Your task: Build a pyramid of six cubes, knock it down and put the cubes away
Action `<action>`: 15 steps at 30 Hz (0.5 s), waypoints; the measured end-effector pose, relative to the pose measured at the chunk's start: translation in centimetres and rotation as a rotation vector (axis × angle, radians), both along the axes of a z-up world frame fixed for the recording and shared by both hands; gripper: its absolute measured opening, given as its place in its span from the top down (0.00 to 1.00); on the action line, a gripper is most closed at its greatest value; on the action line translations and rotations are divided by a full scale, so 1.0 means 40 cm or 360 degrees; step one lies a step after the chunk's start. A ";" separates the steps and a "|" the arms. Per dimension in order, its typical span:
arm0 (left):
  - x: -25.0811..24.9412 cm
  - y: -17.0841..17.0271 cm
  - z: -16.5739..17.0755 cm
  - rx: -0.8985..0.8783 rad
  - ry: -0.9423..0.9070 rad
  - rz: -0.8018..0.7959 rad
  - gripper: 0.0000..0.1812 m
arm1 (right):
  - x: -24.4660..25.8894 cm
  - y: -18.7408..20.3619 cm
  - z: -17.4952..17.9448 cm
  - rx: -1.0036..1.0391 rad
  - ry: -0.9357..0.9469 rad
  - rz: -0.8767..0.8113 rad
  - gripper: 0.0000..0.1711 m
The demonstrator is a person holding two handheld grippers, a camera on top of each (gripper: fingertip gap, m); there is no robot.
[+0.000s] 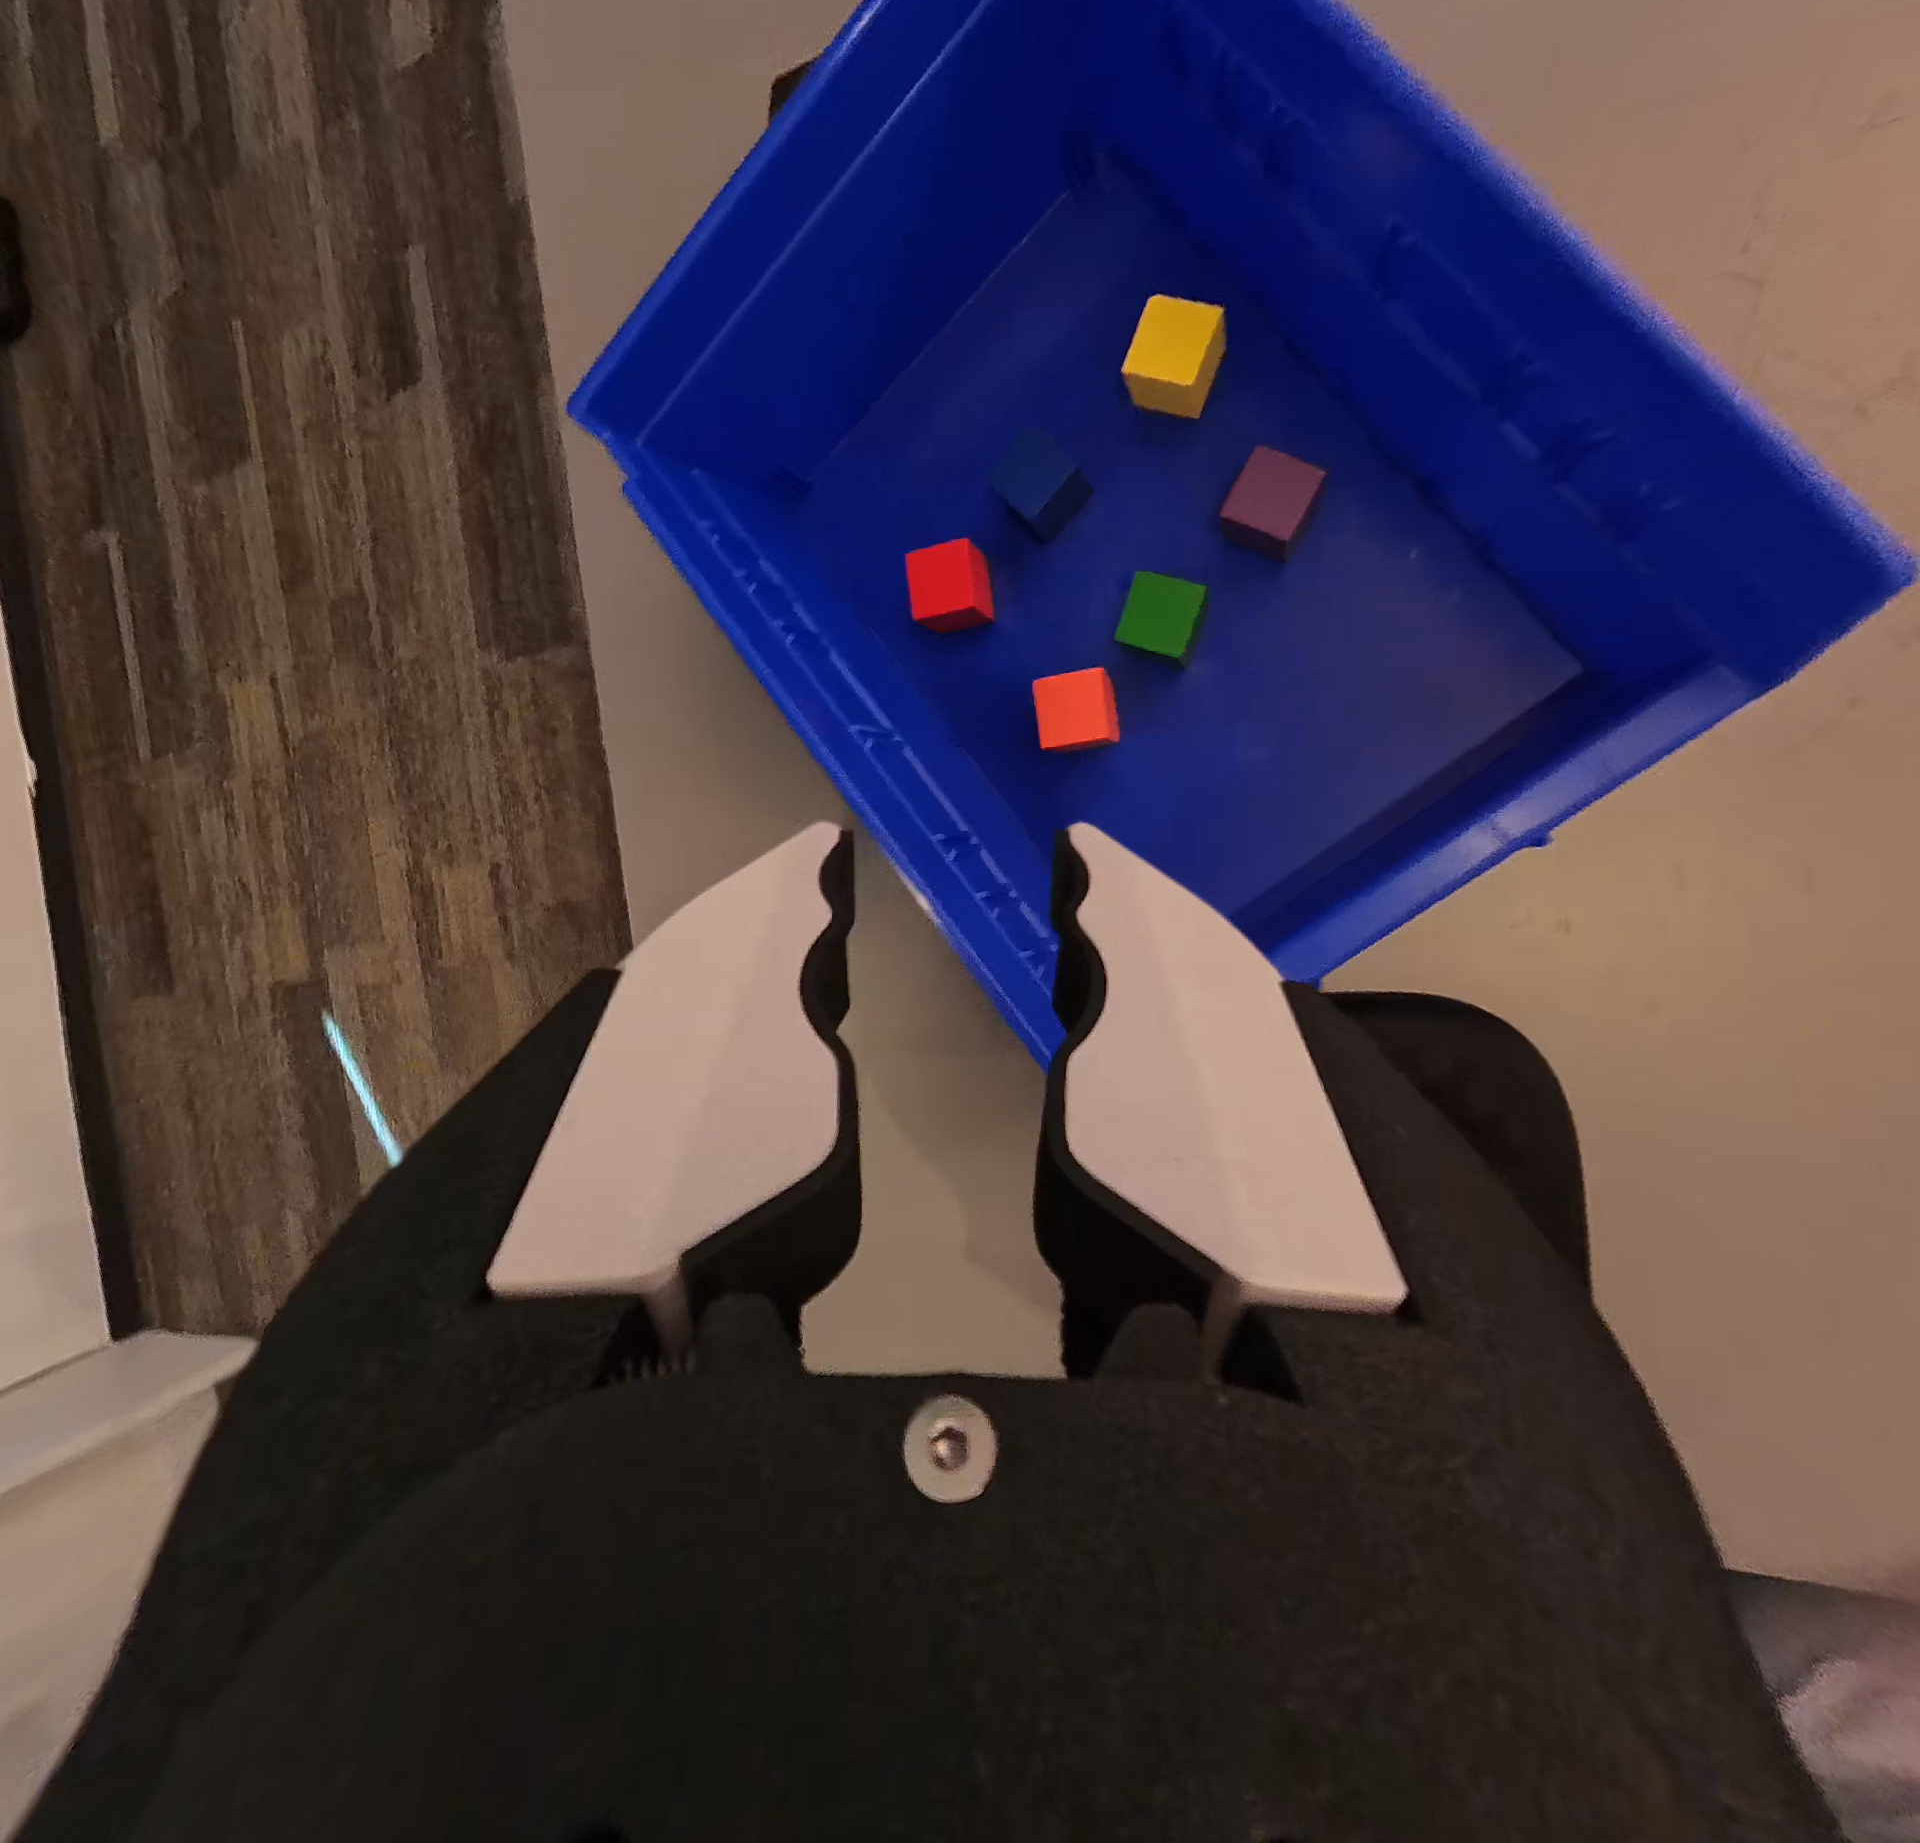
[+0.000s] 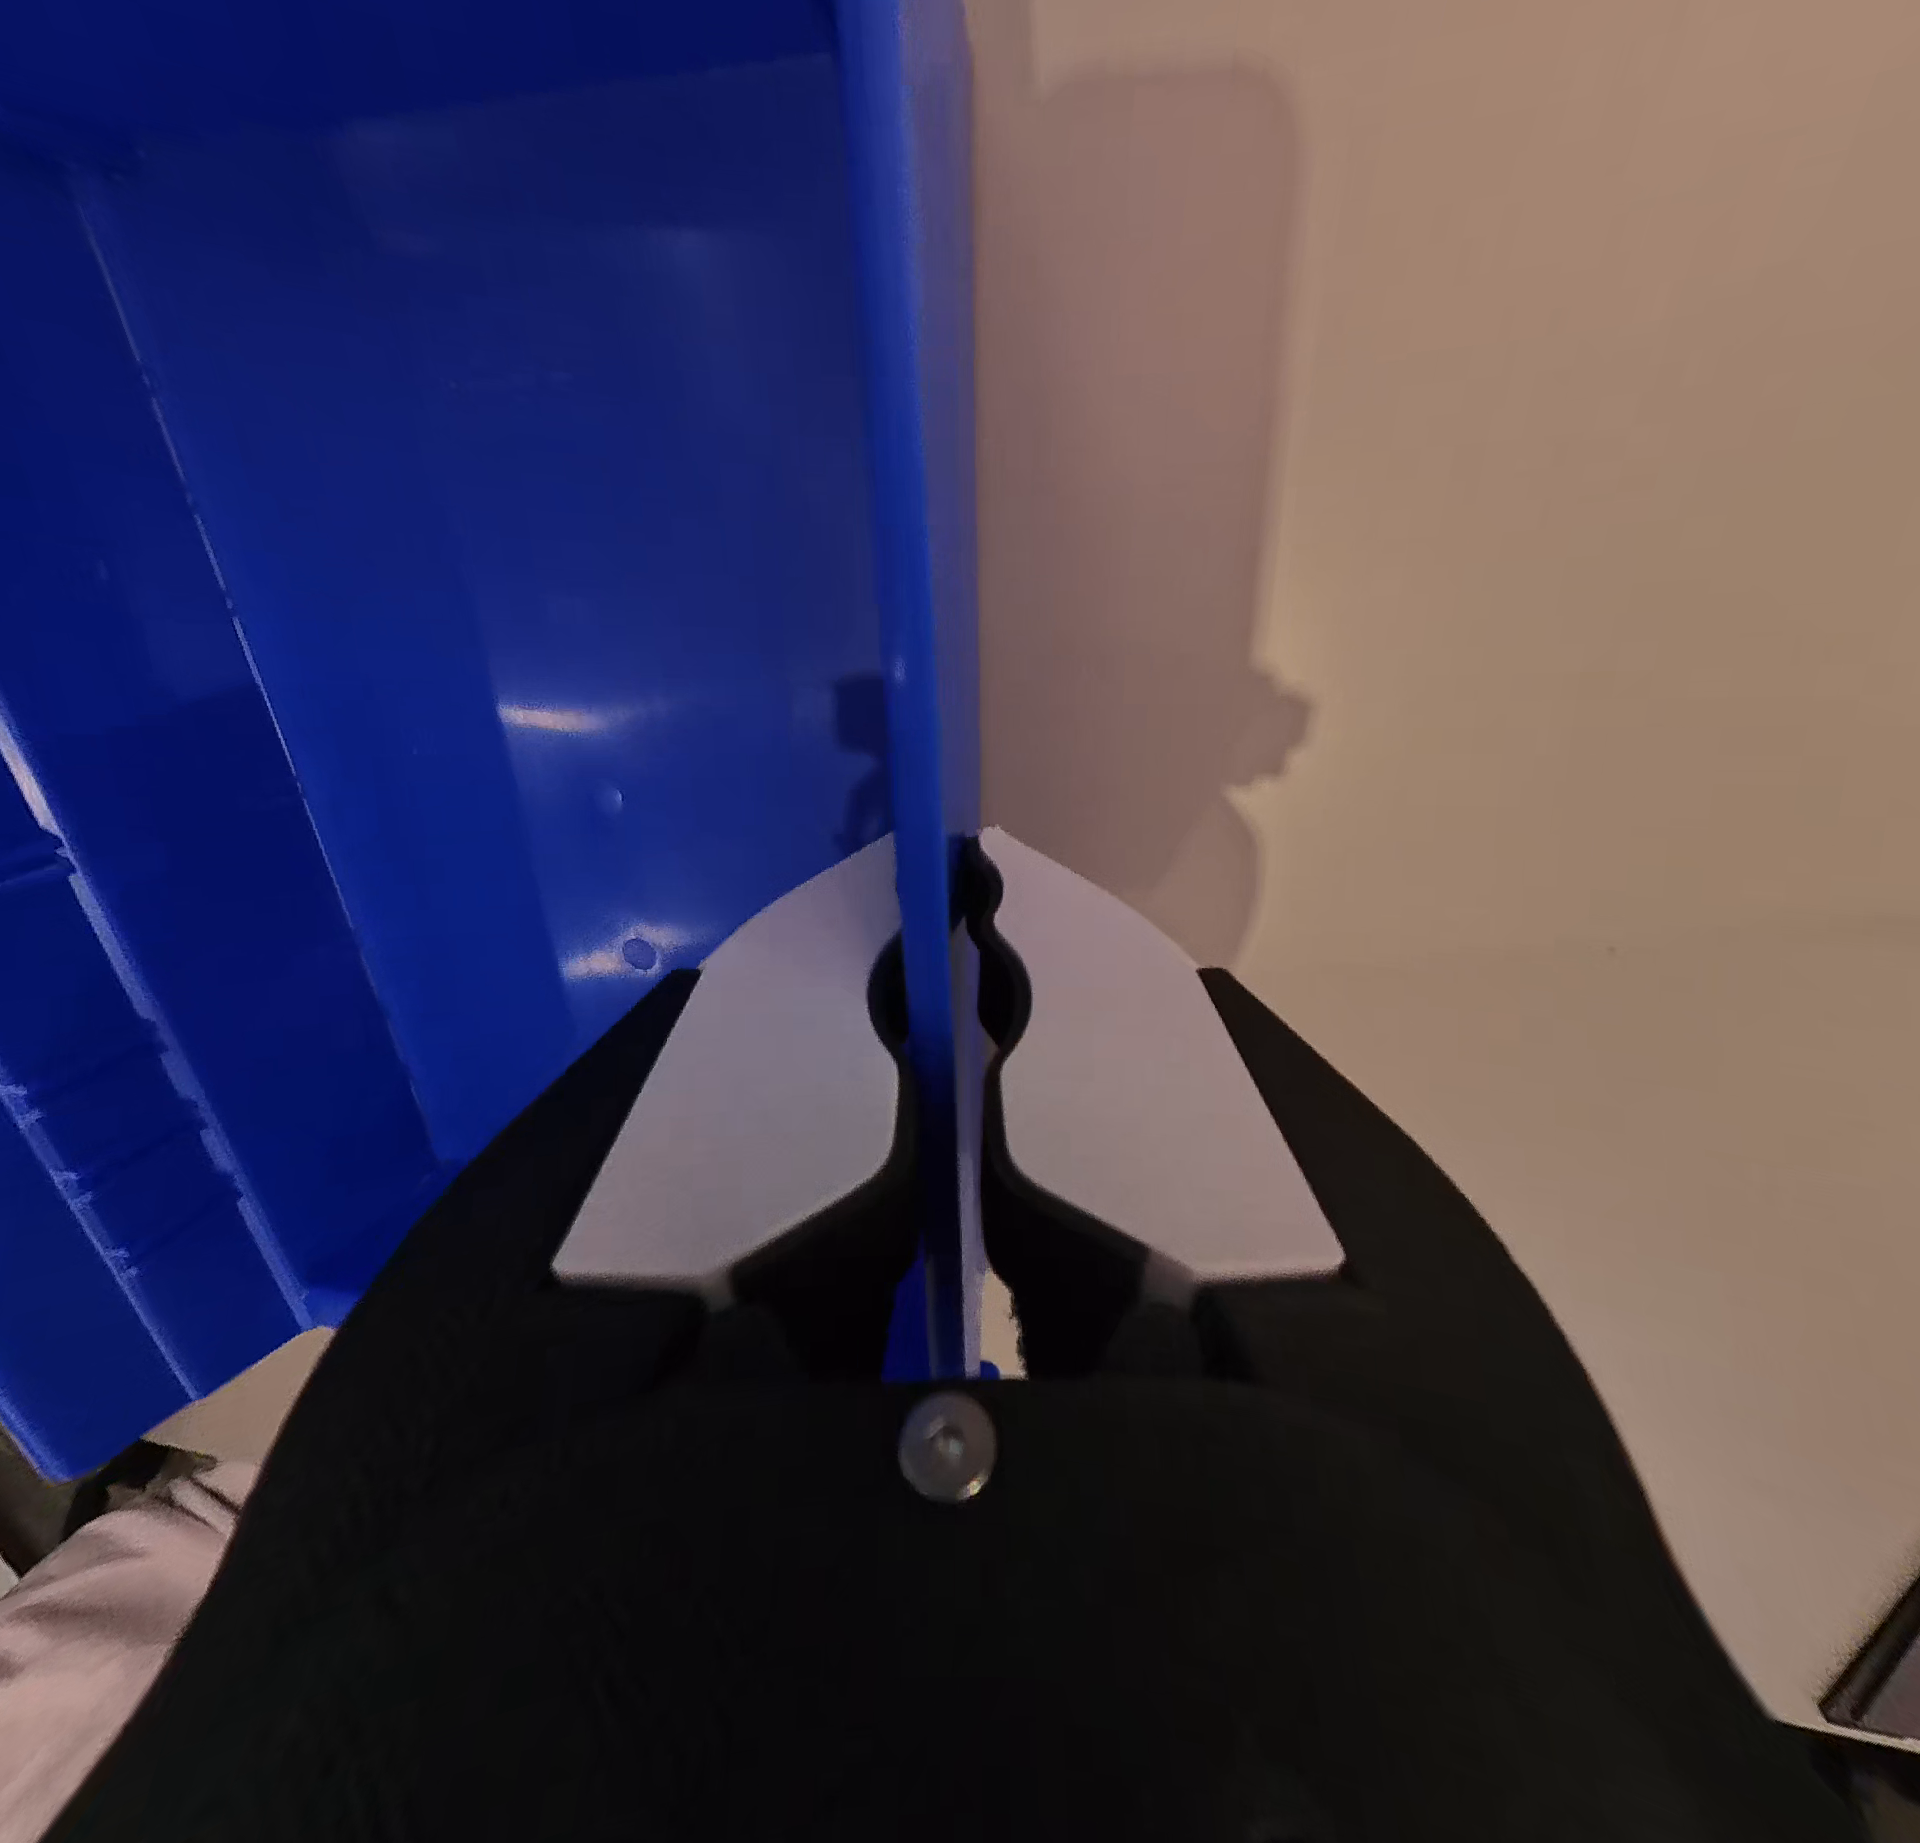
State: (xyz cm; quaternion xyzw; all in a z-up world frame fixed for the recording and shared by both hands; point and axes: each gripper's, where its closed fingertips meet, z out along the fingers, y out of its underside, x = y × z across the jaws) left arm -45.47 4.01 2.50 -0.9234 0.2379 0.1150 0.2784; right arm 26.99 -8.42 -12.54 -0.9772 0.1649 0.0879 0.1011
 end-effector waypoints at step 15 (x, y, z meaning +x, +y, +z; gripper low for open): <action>-0.078 0.014 -0.040 -0.0103 -0.0101 0.0106 0.81 | 0.011 -0.020 0.004 0.0059 -0.0105 0.0006 0.86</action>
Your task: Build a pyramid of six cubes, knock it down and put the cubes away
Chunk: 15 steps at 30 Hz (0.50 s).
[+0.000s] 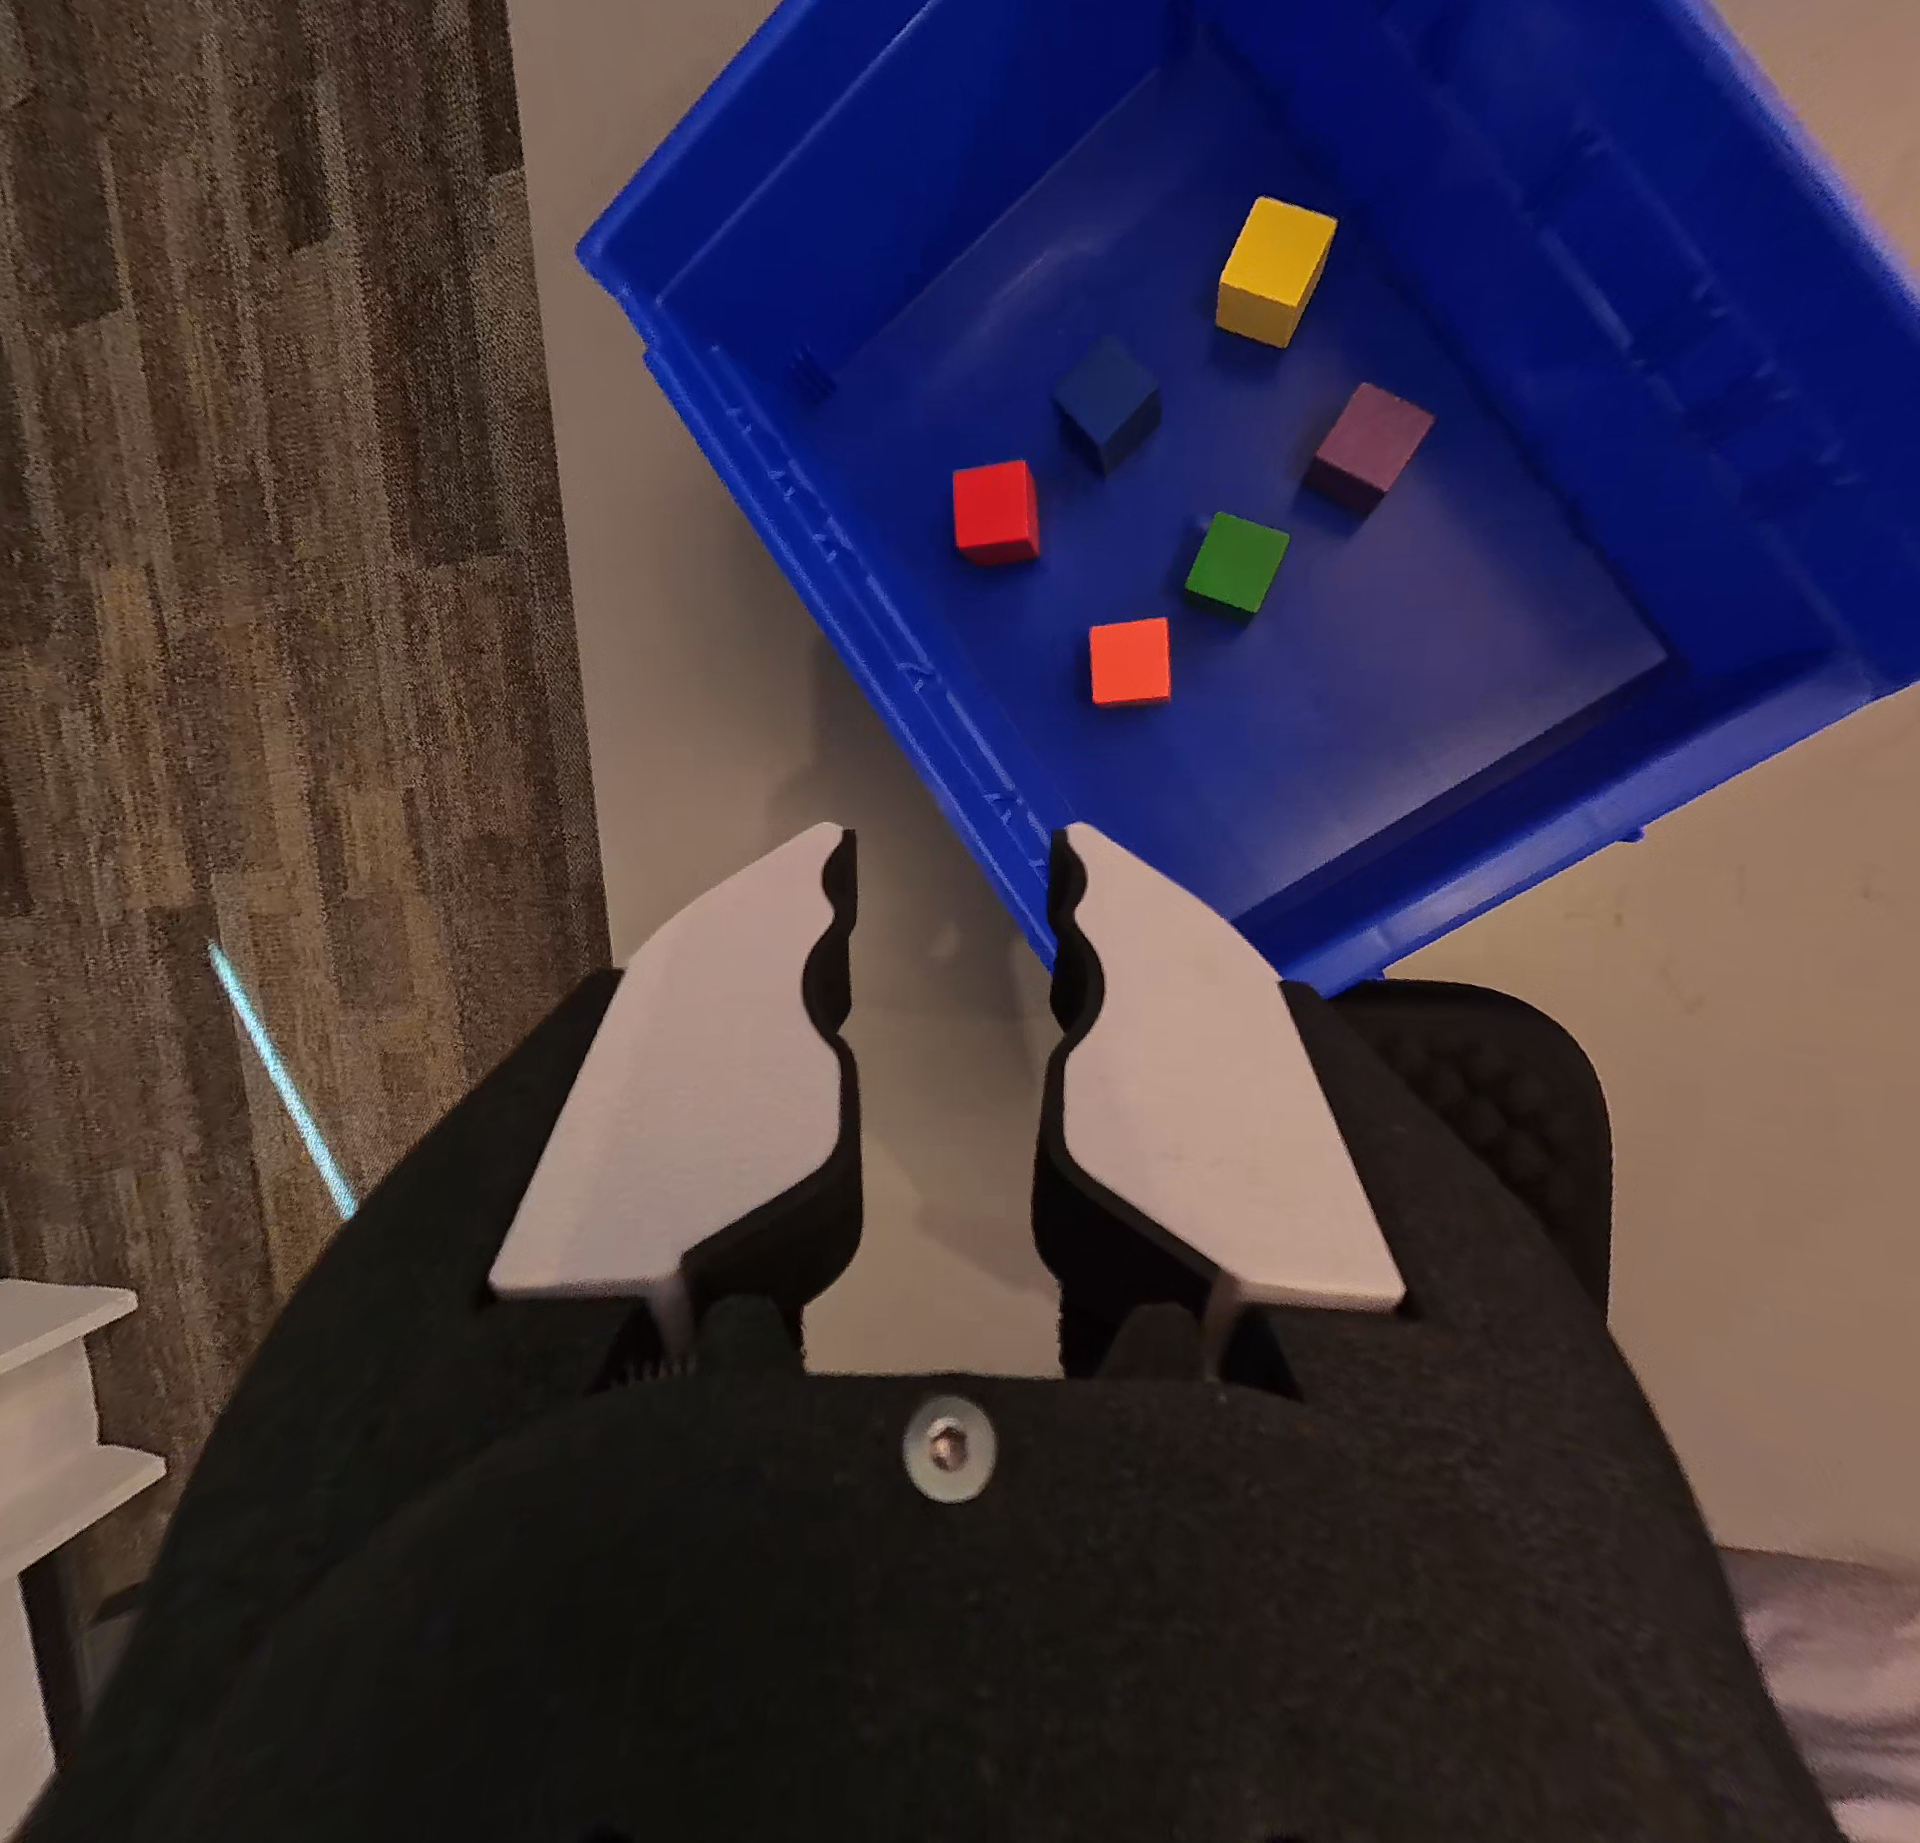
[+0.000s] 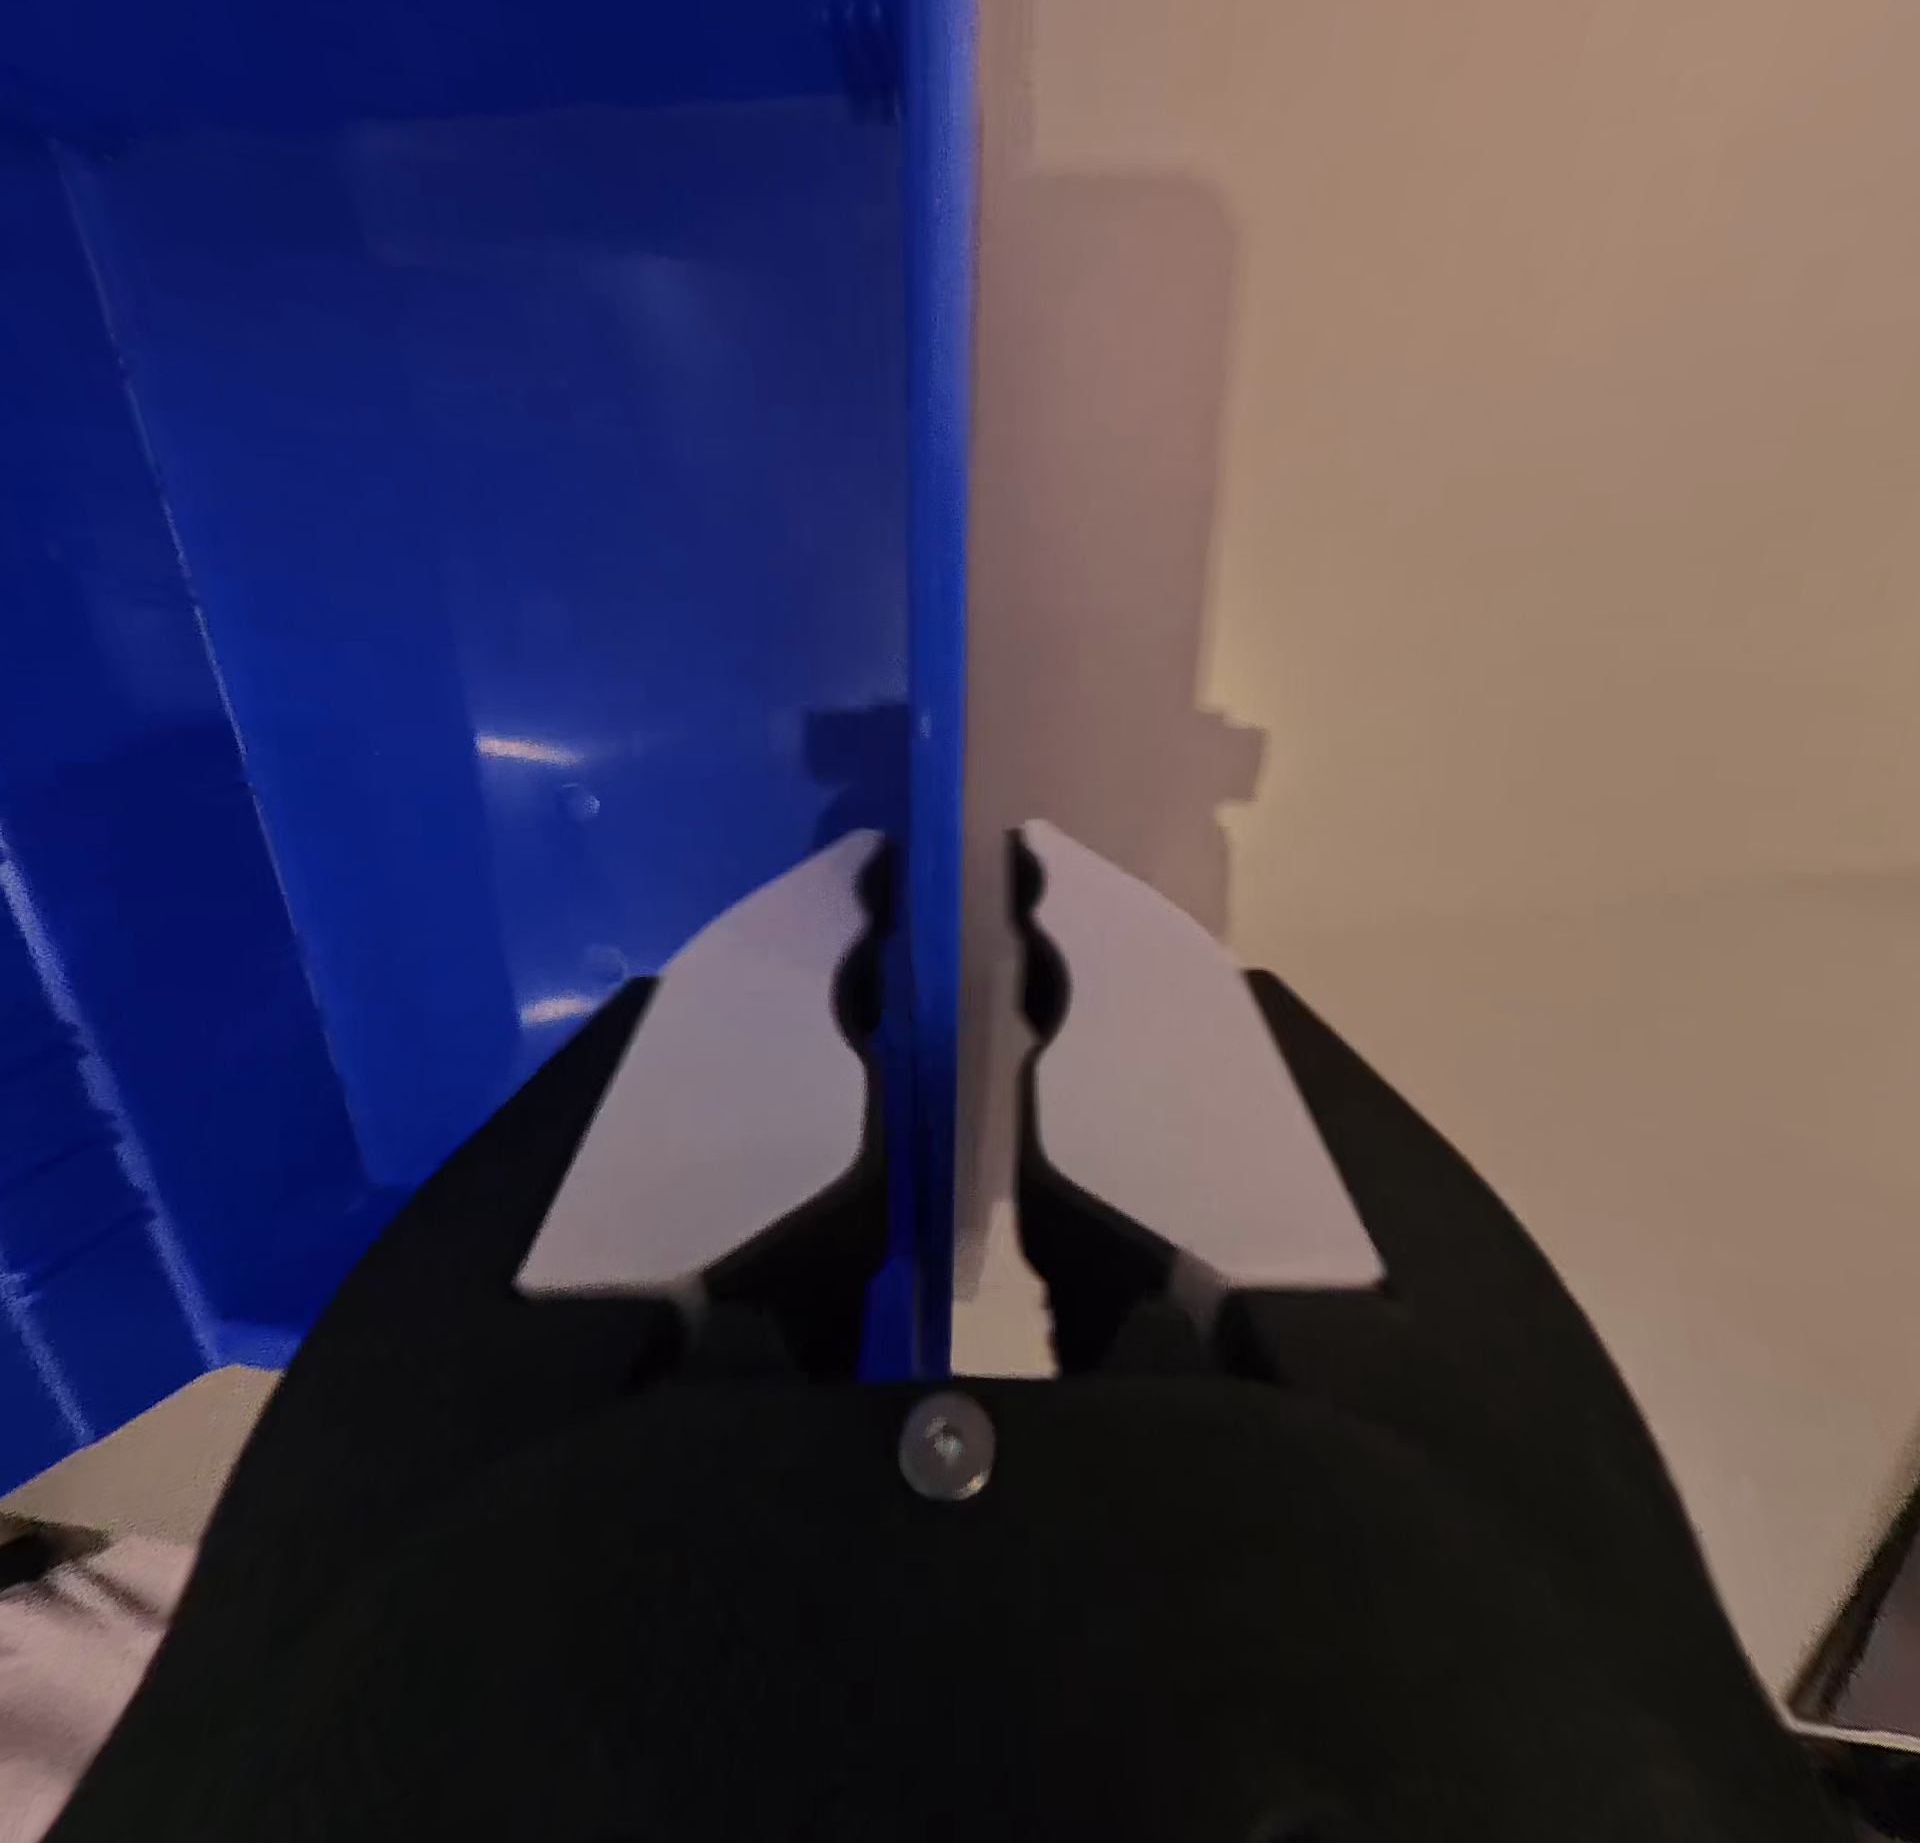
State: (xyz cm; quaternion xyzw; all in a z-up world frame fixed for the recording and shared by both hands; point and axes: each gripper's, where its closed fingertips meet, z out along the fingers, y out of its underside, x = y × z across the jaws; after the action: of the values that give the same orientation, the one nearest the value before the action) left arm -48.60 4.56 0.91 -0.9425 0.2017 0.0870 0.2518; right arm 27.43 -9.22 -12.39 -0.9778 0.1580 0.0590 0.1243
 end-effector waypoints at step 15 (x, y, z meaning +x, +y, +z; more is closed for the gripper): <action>-0.046 0.091 -0.141 -0.0289 -0.0164 0.0339 0.76 | -0.134 0.122 0.343 0.0876 -0.0640 0.0337 0.69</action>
State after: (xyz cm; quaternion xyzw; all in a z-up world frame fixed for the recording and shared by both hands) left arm -50.43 8.22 -4.72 -0.9807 0.0942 0.0461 0.1648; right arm 22.07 -4.32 1.34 -0.9107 0.0062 -0.0819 0.4047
